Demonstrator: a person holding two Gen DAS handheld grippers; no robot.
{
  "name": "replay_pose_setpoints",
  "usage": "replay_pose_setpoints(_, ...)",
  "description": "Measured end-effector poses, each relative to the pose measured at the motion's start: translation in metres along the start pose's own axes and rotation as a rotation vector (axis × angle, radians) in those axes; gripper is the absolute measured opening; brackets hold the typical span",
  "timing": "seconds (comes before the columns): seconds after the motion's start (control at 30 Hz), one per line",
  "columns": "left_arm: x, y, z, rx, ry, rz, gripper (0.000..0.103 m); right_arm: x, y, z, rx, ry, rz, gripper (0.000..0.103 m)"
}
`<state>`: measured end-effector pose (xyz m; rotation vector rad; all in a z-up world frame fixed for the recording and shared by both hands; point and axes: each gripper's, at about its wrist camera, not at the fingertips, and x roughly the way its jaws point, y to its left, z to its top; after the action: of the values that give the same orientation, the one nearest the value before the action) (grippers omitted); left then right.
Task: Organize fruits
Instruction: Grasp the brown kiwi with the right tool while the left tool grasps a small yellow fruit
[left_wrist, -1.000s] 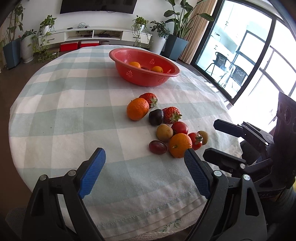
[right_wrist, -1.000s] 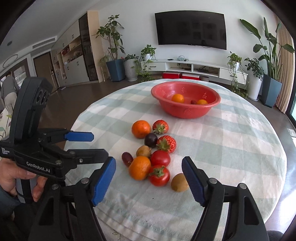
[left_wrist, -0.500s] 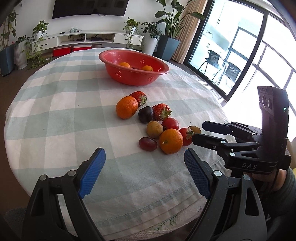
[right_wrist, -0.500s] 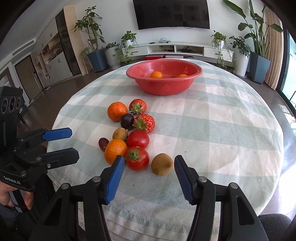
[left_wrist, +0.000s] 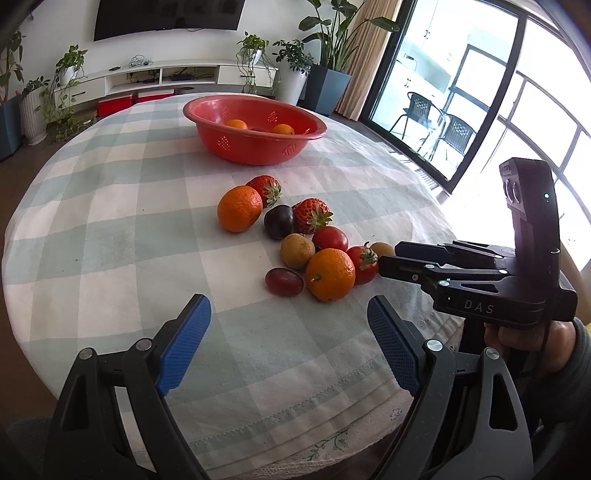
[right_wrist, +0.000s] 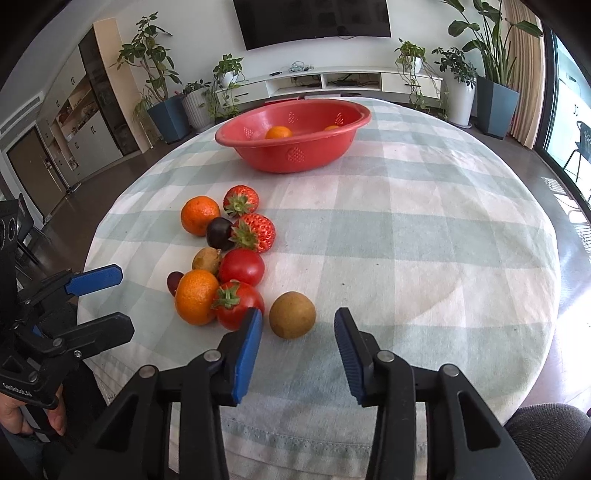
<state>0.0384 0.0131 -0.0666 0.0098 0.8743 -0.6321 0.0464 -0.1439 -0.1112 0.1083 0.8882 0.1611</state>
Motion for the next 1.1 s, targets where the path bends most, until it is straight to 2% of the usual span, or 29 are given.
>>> replay_pose_setpoints(0.27, 0.005, -0.007, 0.003, 0.039, 0.017, -0.002, 0.085, 0.006, 0.000, 0.001, -0.014, 0.006, 0.003, 0.040)
replay_pose_setpoints(0.4, 0.009, -0.009, 0.008, 0.057, 0.028, 0.004, 0.083, 0.008, 0.002, 0.001, -0.035, 0.003, 0.005, 0.034)
replay_pose_setpoints(0.47, 0.011, -0.012, 0.010, 0.067, 0.033, 0.001, 0.076, 0.008, 0.003, 0.001, -0.038, 0.001, 0.012, 0.031)
replay_pose_setpoints(0.63, 0.020, -0.024, 0.013, 0.117, 0.047, -0.007, 0.066, 0.003, -0.002, 0.001, -0.012, -0.017, 0.020, 0.031)
replay_pose_setpoints(0.87, 0.032, -0.047, 0.016, 0.283, 0.064, -0.016, 0.058, -0.004, -0.009, 0.003, 0.023, -0.046, 0.034, 0.030)
replay_pose_setpoints(0.97, 0.040, -0.054, 0.017, 0.357, 0.083, -0.012, 0.048, -0.005, -0.011, 0.003, 0.033, -0.050, 0.046, 0.031)
replay_pose_setpoints(1.1, 0.049, -0.051, 0.023, 0.383, 0.100, 0.002, 0.042, -0.006, -0.014, 0.004, 0.042, -0.055, 0.059, 0.031)
